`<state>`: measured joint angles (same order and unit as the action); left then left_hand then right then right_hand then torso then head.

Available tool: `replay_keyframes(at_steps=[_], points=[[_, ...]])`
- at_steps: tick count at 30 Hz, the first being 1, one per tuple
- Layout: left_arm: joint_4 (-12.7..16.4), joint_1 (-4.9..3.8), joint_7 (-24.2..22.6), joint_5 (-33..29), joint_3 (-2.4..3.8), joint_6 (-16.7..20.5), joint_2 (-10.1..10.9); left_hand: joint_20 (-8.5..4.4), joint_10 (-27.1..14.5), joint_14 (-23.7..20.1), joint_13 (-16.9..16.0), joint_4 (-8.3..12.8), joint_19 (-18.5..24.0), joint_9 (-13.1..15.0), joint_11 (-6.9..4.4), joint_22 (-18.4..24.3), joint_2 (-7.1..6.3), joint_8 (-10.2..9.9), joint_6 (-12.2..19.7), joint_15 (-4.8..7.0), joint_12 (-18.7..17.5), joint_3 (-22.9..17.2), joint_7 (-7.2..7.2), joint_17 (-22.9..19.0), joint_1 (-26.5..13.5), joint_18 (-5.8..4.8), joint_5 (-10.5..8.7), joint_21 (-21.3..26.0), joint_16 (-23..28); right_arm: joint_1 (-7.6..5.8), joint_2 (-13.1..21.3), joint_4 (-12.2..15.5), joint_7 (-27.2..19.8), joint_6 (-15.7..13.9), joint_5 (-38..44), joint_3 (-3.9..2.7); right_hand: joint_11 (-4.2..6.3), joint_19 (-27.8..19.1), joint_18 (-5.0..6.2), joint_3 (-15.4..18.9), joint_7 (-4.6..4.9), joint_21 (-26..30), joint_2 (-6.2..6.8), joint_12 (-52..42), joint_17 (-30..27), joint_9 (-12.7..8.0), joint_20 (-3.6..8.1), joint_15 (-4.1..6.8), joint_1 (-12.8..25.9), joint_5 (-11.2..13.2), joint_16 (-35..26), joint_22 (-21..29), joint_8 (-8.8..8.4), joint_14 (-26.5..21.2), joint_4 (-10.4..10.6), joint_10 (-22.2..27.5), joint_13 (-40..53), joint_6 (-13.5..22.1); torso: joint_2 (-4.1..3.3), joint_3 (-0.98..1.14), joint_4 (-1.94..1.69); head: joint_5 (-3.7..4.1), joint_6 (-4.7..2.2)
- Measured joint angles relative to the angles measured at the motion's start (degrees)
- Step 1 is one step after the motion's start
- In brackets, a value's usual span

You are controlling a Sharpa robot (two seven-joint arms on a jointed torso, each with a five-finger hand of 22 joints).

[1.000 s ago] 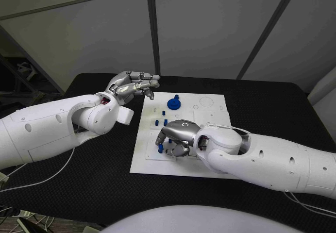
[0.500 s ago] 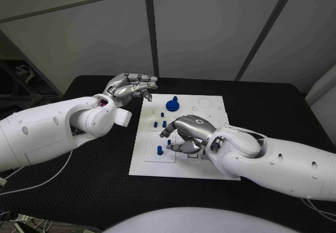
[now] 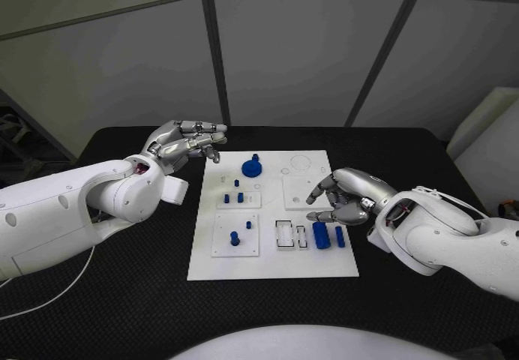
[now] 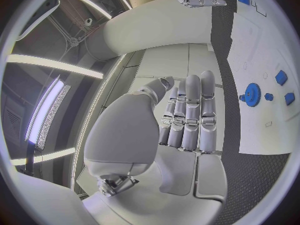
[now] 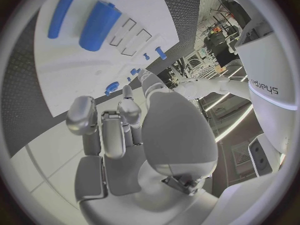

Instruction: Assemble the parts on the task board

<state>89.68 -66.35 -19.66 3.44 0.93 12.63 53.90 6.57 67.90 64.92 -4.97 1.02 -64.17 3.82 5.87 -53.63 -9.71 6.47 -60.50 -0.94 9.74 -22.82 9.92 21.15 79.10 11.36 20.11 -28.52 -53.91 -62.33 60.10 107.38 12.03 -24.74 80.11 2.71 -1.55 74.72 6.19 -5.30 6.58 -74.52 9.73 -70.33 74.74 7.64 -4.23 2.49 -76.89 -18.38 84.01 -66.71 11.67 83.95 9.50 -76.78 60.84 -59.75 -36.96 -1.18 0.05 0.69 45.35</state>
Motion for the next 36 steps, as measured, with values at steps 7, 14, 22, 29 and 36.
replay_keyframes(at_steps=[7,14,22,29,36], points=[[-0.02,0.01,0.00,-0.08,-0.08,0.00,-0.17,0.00,0.00,0.00,0.00,0.00,0.00,0.00,0.00,0.00,0.00,0.00,0.00,0.00,0.00,0.00,0.00,-0.01,0.00,0.01,0.00,0.00,0.00,0.02,3.93,2.01,5.13,0.20,-1.48,0.04,-0.21,0.56,-0.90,4.80,-0.13,-0.82,-1.16,-4.52,0.21,1.48,-0.06,0.00,0.78,-6.15,0.83,-1.40,2.49,0.00,4.49,-0.20,6.74,0.95,0.05,-0.01,0.27,1.11,-0.09],[-0.04,0.02,0.00,-0.13,-0.11,0.00,-0.20,0.00,0.00,0.00,0.00,0.00,0.00,0.00,0.00,-0.01,0.00,0.00,0.00,0.00,0.00,0.00,0.00,-0.01,0.00,0.01,0.00,0.00,0.00,1.06,4.12,2.46,9.33,1.14,-0.19,0.07,-0.08,0.97,-0.89,8.10,-0.52,-1.05,-1.01,-5.10,0.21,2.46,-0.07,0.00,2.42,-8.34,1.21,-2.01,3.96,0.00,7.12,-0.73,8.27,1.34,0.10,-0.02,0.27,1.36,-0.03],[-0.06,0.03,0.00,-0.17,-0.11,-0.03,-0.26,0.00,0.00,0.00,0.00,0.00,0.00,0.00,0.00,-0.01,0.00,0.00,0.00,0.00,0.21,0.00,0.00,-0.01,0.00,0.01,0.00,0.00,0.00,2.39,2.24,1.54,12.95,3.14,2.29,0.08,-0.08,0.97,-0.88,10.23,-0.37,-1.05,-1.46,-5.10,0.20,3.29,-0.07,-0.01,2.87,-7.64,1.50,-2.11,5.14,-0.01,7.22,-0.72,8.60,2.01,0.09,-0.03,0.27,1.30,0.09],[0.00,0.03,0.00,-0.19,-0.12,-0.03,-0.18,0.00,0.00,0.00,0.00,0.00,0.00,0.00,0.00,-0.01,0.00,0.00,0.00,0.00,0.24,0.00,0.00,-0.01,0.00,0.00,0.00,0.00,0.00,4.18,0.82,0.76,15.11,4.98,3.75,0.11,-0.08,0.97,-0.88,11.36,-0.40,-1.05,-1.91,-5.09,0.20,3.80,-0.07,-0.01,3.78,-7.42,1.50,-2.10,5.87,-0.01,7.36,-0.72,8.72,2.45,0.01,-0.05,0.26,1.14,0.27],[0.04,0.04,0.00,-0.21,-0.12,-0.04,-0.12,0.00,0.00,0.00,0.00,0.00,0.00,0.00,0.00,-0.02,0.00,0.00,0.00,0.00,0.24,0.00,0.00,0.00,0.00,0.00,0.00,0.00,0.00,4.67,-0.08,0.03,16.48,6.06,4.79,0.09,-0.08,0.96,-0.88,12.03,-0.52,-1.05,-2.44,-5.09,0.19,4.20,-0.07,-0.01,4.77,-7.42,1.50,-2.10,6.29,-0.01,7.35,-0.72,8.72,2.57,-0.01,-0.04,0.22,1.08,0.53]])
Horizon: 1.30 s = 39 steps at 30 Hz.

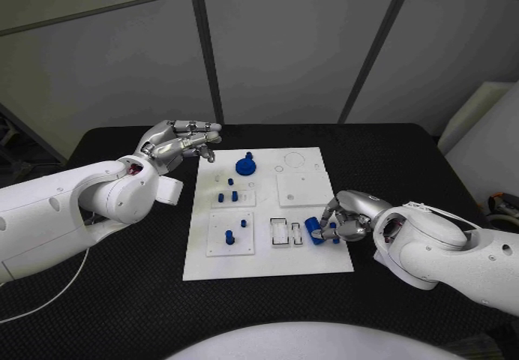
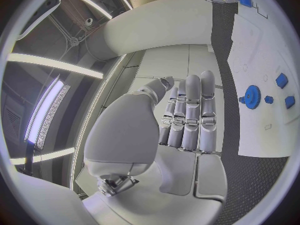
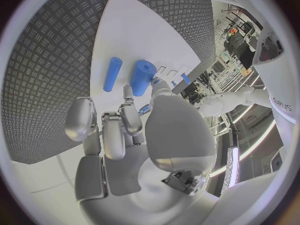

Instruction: Assemble the parts on the task board

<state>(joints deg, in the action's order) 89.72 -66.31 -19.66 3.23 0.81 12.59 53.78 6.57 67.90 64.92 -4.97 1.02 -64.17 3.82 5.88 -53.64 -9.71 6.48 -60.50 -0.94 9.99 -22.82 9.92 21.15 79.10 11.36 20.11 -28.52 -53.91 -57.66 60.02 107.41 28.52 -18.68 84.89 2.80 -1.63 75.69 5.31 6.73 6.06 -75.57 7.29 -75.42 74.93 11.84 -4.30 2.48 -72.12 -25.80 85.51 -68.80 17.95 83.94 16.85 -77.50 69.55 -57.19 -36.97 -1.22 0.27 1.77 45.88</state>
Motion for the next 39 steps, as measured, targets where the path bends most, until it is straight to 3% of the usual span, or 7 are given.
replay_keyframes(at_steps=[18,22,32,39], points=[[0.21,0.01,0.00,-0.03,0.00,-0.03,0.19,0.00,0.00,0.00,0.00,0.00,0.00,0.00,0.00,0.05,0.00,0.00,0.00,0.00,0.00,0.00,0.00,0.00,0.00,0.00,0.00,0.00,0.00,0.93,-2.98,-2.10,1.83,1.05,1.34,-0.28,0.00,0.00,0.01,0.97,-0.17,0.00,-0.78,0.00,-0.01,1.10,0.00,0.00,1.20,0.00,0.22,-0.13,1.34,0.00,-0.04,0.00,0.51,0.54,0.01,-0.08,-0.02,-0.09,0.43],[0.28,0.01,0.00,-0.04,0.00,-0.04,0.29,0.00,0.00,0.00,0.00,0.00,0.00,0.00,0.00,0.04,0.00,0.00,0.00,0.00,0.00,0.00,0.00,0.01,0.00,0.00,0.00,0.00,0.00,1.05,-3.14,-2.21,2.01,0.88,1.54,-0.32,0.22,0.18,0.01,0.98,-0.17,0.00,-1.48,0.01,-0.01,1.23,0.19,0.00,0.50,-0.50,0.24,-0.36,2.03,0.00,-0.03,-0.21,0.93,0.54,0.06,-0.09,-0.03,-0.21,0.43],[0.37,0.01,0.00,-0.05,0.00,-0.05,0.41,0.00,0.00,0.20,0.00,-0.16,0.00,0.00,0.00,0.09,0.00,0.00,0.00,-0.20,0.00,0.16,0.00,-0.08,0.00,0.00,0.00,0.23,0.00,1.54,-2.12,-0.81,2.19,-1.28,1.57,-0.03,1.03,1.23,0.01,0.85,-1.14,-1.35,-3.57,-0.82,-0.02,2.61,0.82,0.14,-1.64,-3.87,0.96,-2.02,3.73,0.14,-0.16,-1.46,2.88,-0.11,0.14,-0.04,0.01,-0.31,0.17],[0.30,0.01,0.00,-0.05,0.00,-0.05,0.36,0.00,0.00,0.20,0.00,-0.16,0.00,0.00,0.00,0.09,0.00,0.00,0.00,-0.19,0.00,0.16,0.00,-0.08,0.00,0.00,0.00,0.23,0.00,1.58,-1.07,1.62,2.24,-5.14,1.11,-0.04,1.43,1.43,0.01,0.88,-1.50,-1.62,-4.33,-0.82,-0.02,3.92,1.03,0.41,-1.46,-6.38,1.12,-2.63,4.39,0.00,-0.14,-1.86,3.35,-0.59,0.17,-0.05,0.03,-0.27,-0.26]])
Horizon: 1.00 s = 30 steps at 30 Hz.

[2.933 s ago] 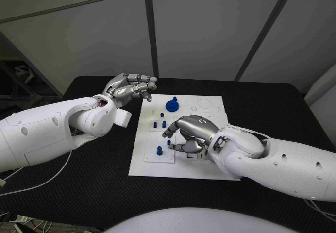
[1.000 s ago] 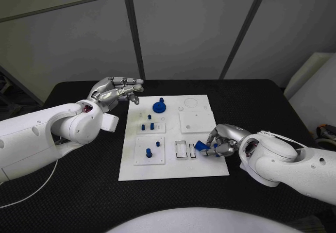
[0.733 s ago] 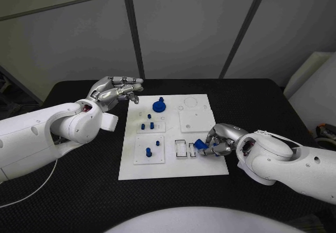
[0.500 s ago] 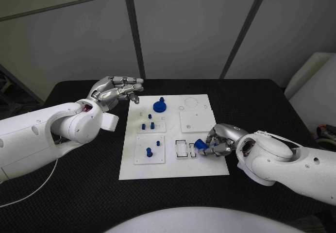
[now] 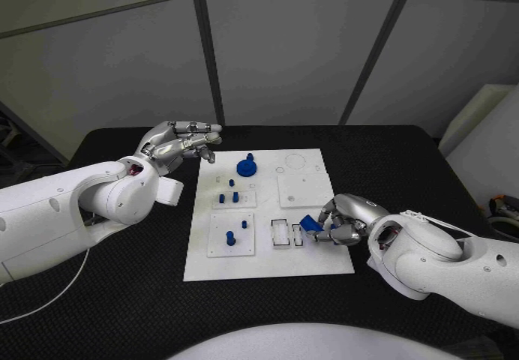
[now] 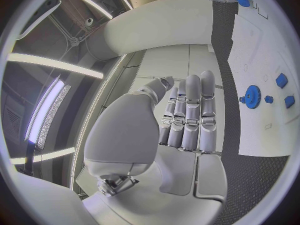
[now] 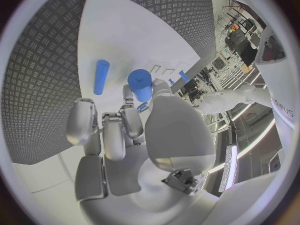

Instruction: Assemble the parts on the task board

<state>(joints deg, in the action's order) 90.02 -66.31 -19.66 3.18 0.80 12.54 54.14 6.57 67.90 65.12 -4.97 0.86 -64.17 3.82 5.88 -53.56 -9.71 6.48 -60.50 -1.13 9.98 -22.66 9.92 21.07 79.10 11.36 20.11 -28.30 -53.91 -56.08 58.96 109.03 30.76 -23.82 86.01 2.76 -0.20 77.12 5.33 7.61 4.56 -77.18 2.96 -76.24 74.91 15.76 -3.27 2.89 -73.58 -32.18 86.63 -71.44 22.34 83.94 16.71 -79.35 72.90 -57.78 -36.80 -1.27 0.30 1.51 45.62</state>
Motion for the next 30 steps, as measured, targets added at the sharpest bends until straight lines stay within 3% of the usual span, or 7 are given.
replay_keyframes(at_steps=[5,11,16,20,30], points=[[0.00,0.00,0.00,-0.01,0.00,-0.01,-0.05,0.00,0.00,0.00,0.00,0.00,0.00,0.00,0.00,0.00,0.00,0.00,0.00,0.00,0.00,0.00,0.00,0.00,0.00,0.00,0.00,0.00,0.00,-0.04,0.37,1.14,-0.15,-2.97,-0.49,-0.04,0.20,0.23,0.00,0.03,-0.02,-0.36,-0.51,0.00,0.00,0.11,0.19,0.21,0.07,-0.09,0.22,-0.26,0.25,0.21,0.03,-0.20,0.18,-0.02,-0.01,-0.04,-0.03,0.04,-0.19],[0.01,0.00,0.00,-0.01,0.00,-0.02,-0.03,0.00,0.00,0.00,0.00,0.00,0.00,0.00,0.00,0.00,0.00,0.00,0.00,0.00,0.00,0.00,0.00,0.00,0.00,0.00,0.00,0.00,0.00,-0.06,-0.77,1.33,-0.36,-4.14,-1.14,-0.06,0.20,0.41,-0.01,0.37,-0.04,-0.36,-0.83,0.00,0.00,0.14,0.01,0.20,0.39,-0.31,0.22,-0.35,0.30,0.21,0.07,-0.20,0.32,-0.04,-0.10,-0.05,-0.05,-0.16,-0.34],[0.04,0.01,0.00,-0.02,0.00,-0.03,-0.05,0.00,0.00,0.00,0.00,0.00,0.00,0.00,0.00,-0.01,0.00,0.00,0.00,0.00,0.00,0.00,0.00,0.01,0.00,0.00,0.00,0.00,0.00,-0.06,-3.47,0.56,-0.56,-3.61,-2.01,-0.06,0.20,0.41,-0.01,1.44,-0.10,-0.37,-1.91,0.00,0.00,1.26,0.01,0.30,1.91,0.91,0.22,-0.35,0.31,0.11,0.15,-0.20,0.24,-0.09,-0.13,-0.07,-0.05,-0.26,-0.27],[0.06,0.01,0.00,-0.02,0.00,-0.05,-0.08,0.00,0.00,0.00,0.00,0.00,0.00,0.00,0.00,-0.01,0.00,0.00,0.00,0.00,0.00,0.00,0.00,0.01,0.00,0.00,0.00,0.00,0.00,-0.06,-4.90,-0.18,-0.60,-2.55,-2.58,-0.07,0.40,0.40,-0.01,2.39,-0.55,-0.37,-2.15,0.00,-0.01,2.15,0.01,0.41,4.69,1.30,0.22,-0.34,0.60,0.00,0.18,-0.40,0.27,-0.55,-0.14,-0.06,-0.10,-0.33,-0.22],[0.14,0.01,0.00,-0.03,0.00,-0.06,-0.06,0.00,0.00,0.00,0.00,0.00,0.00,0.00,0.00,0.04,0.00,0.00,0.00,0.00,0.00,0.00,0.00,0.01,0.00,0.00,0.00,0.00,0.00,-0.07,-6.87,-1.82,-0.53,0.34,-4.09,-0.07,0.61,0.61,-0.01,2.78,-0.72,-0.36,-2.14,0.00,-0.01,2.78,0.22,0.41,5.66,1.95,0.22,-0.59,0.78,0.00,0.10,-0.60,0.57,-0.73,-0.15,-0.06,-0.04,-0.67,-0.20]])
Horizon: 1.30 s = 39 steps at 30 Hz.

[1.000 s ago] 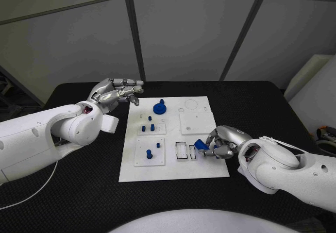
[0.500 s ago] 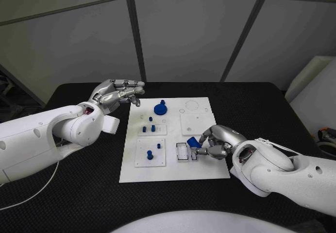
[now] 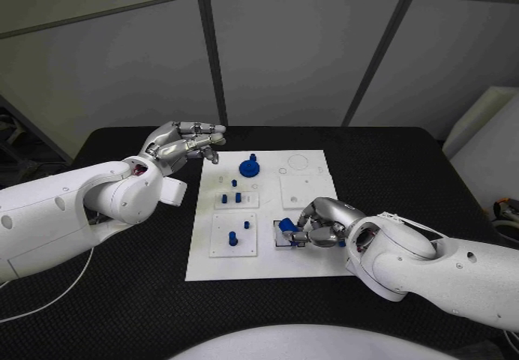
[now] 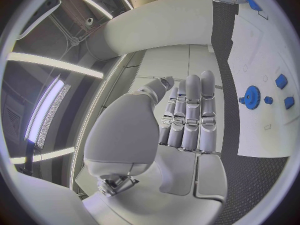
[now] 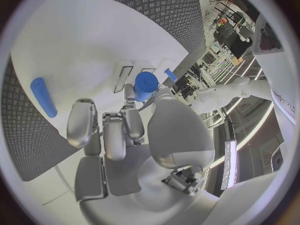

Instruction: Assemble the parts on the task board

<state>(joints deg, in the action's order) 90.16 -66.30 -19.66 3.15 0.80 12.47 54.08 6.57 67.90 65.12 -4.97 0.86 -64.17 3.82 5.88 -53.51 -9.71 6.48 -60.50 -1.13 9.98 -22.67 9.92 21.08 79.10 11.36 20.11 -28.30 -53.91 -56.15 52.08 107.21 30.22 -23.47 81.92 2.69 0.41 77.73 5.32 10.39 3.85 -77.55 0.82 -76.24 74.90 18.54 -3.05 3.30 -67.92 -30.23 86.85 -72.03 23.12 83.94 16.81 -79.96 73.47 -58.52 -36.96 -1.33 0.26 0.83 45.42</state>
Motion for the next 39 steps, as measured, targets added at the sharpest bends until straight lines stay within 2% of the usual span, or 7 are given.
replay_keyframes(at_steps=[7,12,17,20,24,31,39], points=[[0.09,0.00,0.00,0.00,0.00,-0.01,0.08,0.00,0.00,0.00,0.00,0.00,0.00,0.00,0.00,0.00,0.00,0.00,0.00,0.00,0.00,0.00,0.00,-0.05,0.00,0.00,0.00,0.00,0.00,-0.05,-0.74,-0.70,0.02,0.67,-0.66,-0.05,0.00,0.00,0.00,0.67,-0.19,0.00,-0.32,0.24,0.04,0.59,0.00,0.20,0.68,1.04,0.00,0.00,0.36,0.20,0.04,0.00,0.08,-0.19,-0.01,0.01,0.01,-0.10,0.13],[0.12,0.00,0.00,0.00,0.00,-0.01,0.11,0.00,0.00,0.00,0.00,0.00,0.00,0.00,0.00,-0.01,0.00,0.00,0.00,0.00,0.00,0.00,0.00,-0.05,0.00,0.00,0.00,0.00,0.00,-0.05,-1.12,-1.05,0.03,0.70,-0.86,-0.03,0.01,0.00,0.00,2.24,-0.57,0.00,0.51,1.18,0.04,1.62,0.00,0.40,3.42,8.46,0.00,0.12,0.83,0.00,0.03,0.01,-0.49,-0.57,-0.01,0.01,0.01,-0.20,0.14],[0.14,0.00,0.00,-0.01,0.00,-0.01,0.16,0.00,0.00,0.00,0.00,0.00,0.00,0.00,0.00,-0.01,0.00,0.00,0.00,0.00,0.00,0.00,0.00,-0.04,0.00,0.00,0.00,0.00,0.00,-0.04,-1.34,-1.32,0.03,0.71,-0.95,-0.02,-0.05,-0.22,0.01,2.43,0.03,0.00,2.10,2.22,0.04,2.72,0.21,0.40,8.25,16.66,0.00,0.53,0.84,0.00,0.22,0.06,-1.01,0.03,0.02,0.02,0.02,-0.24,0.14],[0.15,-0.01,0.00,-0.01,0.00,-0.01,0.18,0.00,0.00,0.00,0.00,0.00,0.00,0.00,0.00,-0.01,0.00,0.00,0.00,0.00,0.00,0.00,0.00,-0.04,0.00,0.00,0.00,0.00,0.00,-0.04,-1.41,-1.35,0.03,0.71,-0.97,-0.02,-0.31,-0.22,0.01,1.55,0.03,0.27,3.09,2.48,0.04,3.17,0.22,0.40,9.87,18.67,0.00,0.59,0.84,0.00,0.14,0.33,-1.23,0.03,0.02,0.02,0.06,-0.30,0.15],[0.20,-0.01,0.01,-0.01,0.00,-0.01,0.19,0.00,-0.20,0.00,0.00,0.00,0.00,0.00,-0.20,-0.01,0.22,0.00,0.00,0.00,0.00,0.00,0.00,-0.04,-0.22,0.01,0.00,0.00,0.21,-0.03,-1.41,-1.35,-0.06,0.67,-0.99,-0.02,-0.31,-0.22,0.01,1.01,0.03,0.26,3.32,2.84,0.03,3.44,0.21,0.40,10.10,18.85,0.00,0.69,0.84,0.00,0.12,0.33,-1.35,0.03,0.02,0.02,0.09,-0.31,0.15],[0.23,-0.01,0.08,-0.01,0.00,-0.04,0.24,-0.22,-0.44,0.00,0.00,0.00,-0.22,0.00,-0.02,-0.01,0.54,0.00,0.00,0.00,0.00,0.00,0.00,-0.10,0.06,0.01,0.00,0.00,0.21,-0.03,-1.29,-0.99,-0.61,0.68,-1.01,-0.02,-0.31,-0.22,0.01,-0.24,0.03,0.26,3.30,2.88,0.03,4.16,0.21,0.40,10.07,16.36,0.00,0.68,0.83,0.00,-0.02,0.33,-1.08,0.03,0.04,0.02,0.09,-0.29,0.15],[0.23,-0.01,0.11,-0.02,0.00,-0.06,0.31,-0.22,-0.44,0.00,0.00,0.00,-0.22,0.00,-0.02,-0.01,0.53,0.00,0.00,0.00,0.00,0.00,0.00,-0.09,0.06,0.01,0.00,0.00,0.21,-0.03,-0.41,0.04,-1.63,0.88,-1.01,-0.02,0.10,-0.22,0.01,-1.18,0.03,0.26,1.67,2.65,0.03,5.28,0.21,0.40,4.30,12.21,0.00,0.27,1.33,0.00,-0.34,-0.09,-0.14,0.03,0.07,0.02,0.09,-0.49,0.18]])
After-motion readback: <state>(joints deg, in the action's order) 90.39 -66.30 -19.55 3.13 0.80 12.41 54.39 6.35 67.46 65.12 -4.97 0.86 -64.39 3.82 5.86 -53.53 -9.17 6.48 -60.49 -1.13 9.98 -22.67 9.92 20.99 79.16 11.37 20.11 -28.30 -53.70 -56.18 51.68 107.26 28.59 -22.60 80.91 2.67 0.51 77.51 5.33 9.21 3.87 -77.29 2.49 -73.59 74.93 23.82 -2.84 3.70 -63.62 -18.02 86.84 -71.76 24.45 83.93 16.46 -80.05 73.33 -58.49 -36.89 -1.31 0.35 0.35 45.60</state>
